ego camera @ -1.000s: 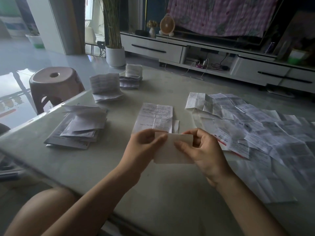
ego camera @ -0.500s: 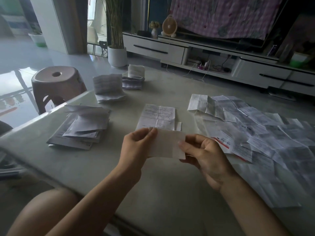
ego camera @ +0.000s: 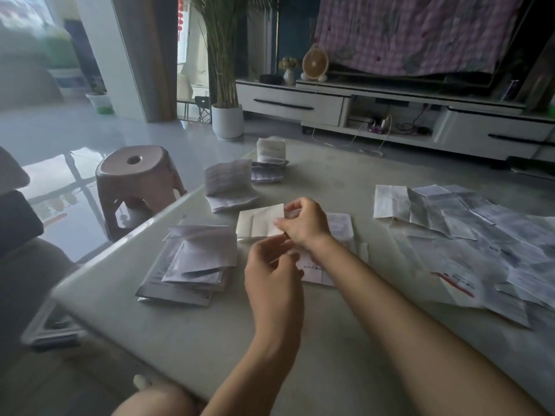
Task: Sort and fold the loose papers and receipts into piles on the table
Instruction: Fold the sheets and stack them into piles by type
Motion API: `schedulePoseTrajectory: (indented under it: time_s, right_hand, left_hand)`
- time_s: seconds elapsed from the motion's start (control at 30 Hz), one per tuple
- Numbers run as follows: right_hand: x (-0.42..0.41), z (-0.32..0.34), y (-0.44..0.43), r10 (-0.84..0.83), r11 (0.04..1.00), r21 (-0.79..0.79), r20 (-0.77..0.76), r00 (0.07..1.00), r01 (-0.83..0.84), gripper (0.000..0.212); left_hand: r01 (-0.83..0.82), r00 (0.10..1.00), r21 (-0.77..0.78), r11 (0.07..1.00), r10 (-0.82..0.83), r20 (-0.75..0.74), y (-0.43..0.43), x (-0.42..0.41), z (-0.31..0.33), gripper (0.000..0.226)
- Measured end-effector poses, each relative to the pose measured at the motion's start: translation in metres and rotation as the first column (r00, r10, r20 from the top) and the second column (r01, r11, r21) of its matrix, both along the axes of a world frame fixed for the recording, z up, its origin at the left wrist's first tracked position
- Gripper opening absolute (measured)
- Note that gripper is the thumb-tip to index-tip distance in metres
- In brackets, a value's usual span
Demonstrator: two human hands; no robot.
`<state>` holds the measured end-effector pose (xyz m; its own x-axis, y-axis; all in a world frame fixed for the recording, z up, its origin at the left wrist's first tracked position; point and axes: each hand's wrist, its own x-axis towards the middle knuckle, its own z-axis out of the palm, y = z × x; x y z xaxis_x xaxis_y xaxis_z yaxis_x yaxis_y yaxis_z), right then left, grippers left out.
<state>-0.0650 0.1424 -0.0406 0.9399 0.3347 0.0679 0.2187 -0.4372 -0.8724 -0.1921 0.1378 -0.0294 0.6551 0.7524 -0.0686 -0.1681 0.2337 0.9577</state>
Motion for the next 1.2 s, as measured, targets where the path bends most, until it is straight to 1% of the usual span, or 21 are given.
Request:
schedulePoseTrajectory:
  time_s: [0.1,0.17,0.2,0.23,0.27,0.37,0.4,0.47,0.57,0.6,0.67,0.73,0.77,0.83,0.9,0.93,0.97,1.0,1.07,1.1,1.2]
  right_hand:
    - [-0.002,0.006,0.0,0.099,0.978,-0.2,0.217,0.971,-0.055,0.032]
    - [-0.002,0.014,-0.017,0.133,0.972,-0.228,0.355,0.925,-0.052,0.027]
    - [0.0,0.017,-0.028,0.153,0.97,-0.234,0.372,0.916,-0.066,0.024]
    - [0.002,0.019,-0.04,0.185,0.964,-0.248,0.345,0.92,-0.101,0.027]
    - [0.004,0.02,-0.053,0.235,0.945,-0.29,0.283,0.93,-0.15,0.036]
    - [0.005,0.011,-0.079,0.35,0.843,-0.445,0.029,0.936,-0.301,0.075]
    - [0.005,0.006,-0.082,0.354,0.821,-0.477,-0.006,0.935,-0.313,0.082]
    - [0.004,-0.002,-0.087,0.342,0.792,-0.551,0.044,0.939,-0.263,0.087]
    - [0.001,-0.003,-0.088,0.288,0.81,-0.569,0.179,0.941,-0.14,0.072]
    - [0.0,-0.003,-0.088,0.268,0.824,-0.556,0.223,0.937,-0.104,0.062]
    - [-0.002,-0.003,-0.09,0.216,0.872,-0.489,0.323,0.921,-0.033,0.03]
    - [-0.004,0.004,-0.093,0.115,0.94,-0.341,0.375,0.92,0.021,0.007]
    - [-0.005,0.01,-0.098,0.051,0.974,-0.226,0.346,0.937,0.031,0.006]
    - [-0.014,0.027,-0.108,-0.009,0.998,0.061,0.16,0.987,-0.001,0.005]
    - [-0.027,0.041,-0.12,0.07,0.955,0.294,-0.065,0.995,-0.048,0.003]
    - [-0.033,0.044,-0.125,0.126,0.934,0.349,-0.135,0.983,-0.071,0.007]
    - [-0.038,0.046,-0.13,0.173,0.922,0.376,-0.179,0.968,-0.095,0.015]
    - [-0.043,0.045,-0.133,0.2,0.914,0.393,-0.214,0.956,-0.104,0.024]
    - [-0.051,0.039,-0.136,0.213,0.905,0.415,-0.265,0.94,-0.088,0.03]
    - [-0.054,0.036,-0.138,0.204,0.907,0.414,-0.275,0.939,-0.075,0.027]
    - [-0.057,0.029,-0.143,0.181,0.92,0.385,-0.27,0.946,-0.067,0.014]
  left_hand:
    - [0.02,0.999,0.011,1.0,-0.02,-0.034,0.007,0.001,0.001,0.026]
    - [0.05,0.998,0.014,0.999,-0.05,-0.038,0.008,0.0,0.003,0.026]
    - [0.067,0.997,0.011,0.998,-0.066,-0.034,0.007,-0.001,0.003,0.026]
    - [0.084,0.996,0.013,0.996,-0.083,-0.033,0.006,-0.002,0.003,0.026]
    - [0.104,0.994,0.021,0.994,-0.103,-0.036,0.006,-0.003,0.003,0.026]
    - [0.164,0.985,0.034,0.986,-0.162,-0.058,0.002,-0.004,0.002,0.026]
    - [0.178,0.982,0.038,0.983,-0.175,-0.069,0.0,-0.004,0.001,0.026]
    - [0.2,0.976,0.033,0.979,-0.196,-0.097,-0.003,-0.005,-0.001,0.025]
    - [0.24,0.963,0.022,0.971,-0.235,-0.132,-0.005,-0.007,-0.002,0.026]
    - [0.251,0.959,0.022,0.968,-0.245,-0.141,-0.005,-0.007,-0.002,0.026]
    - [0.25,0.96,0.033,0.968,-0.243,-0.142,-0.003,-0.005,-0.001,0.025]
    - [0.191,0.975,0.08,0.978,-0.18,-0.131,0.002,-0.005,-0.002,0.022]
    - [0.156,0.983,0.122,0.98,-0.142,-0.116,0.003,-0.004,-0.001,0.02]
    - [0.126,0.99,0.181,0.975,-0.112,-0.087,0.004,-0.006,0.0,0.03]
    - [0.17,0.984,0.177,0.97,-0.156,-0.089,0.004,-0.005,0.002,0.05]
    - [0.215,0.974,0.156,0.964,-0.202,-0.1,0.003,-0.006,0.004,0.055]
    - [0.273,0.96,0.128,0.953,-0.261,-0.106,0.001,-0.006,0.005,0.054]
    - [0.337,0.94,0.102,0.936,-0.328,-0.097,0.001,-0.007,0.007,0.044]
    - [0.388,0.921,0.091,0.917,-0.383,-0.07,-0.003,-0.009,0.007,0.014]
    - [0.362,0.932,0.133,0.923,-0.353,-0.085,-0.004,-0.009,0.006,0.009]
    - [0.282,0.959,0.301,0.911,-0.256,-0.124,-0.007,-0.008,0.003,0.015]
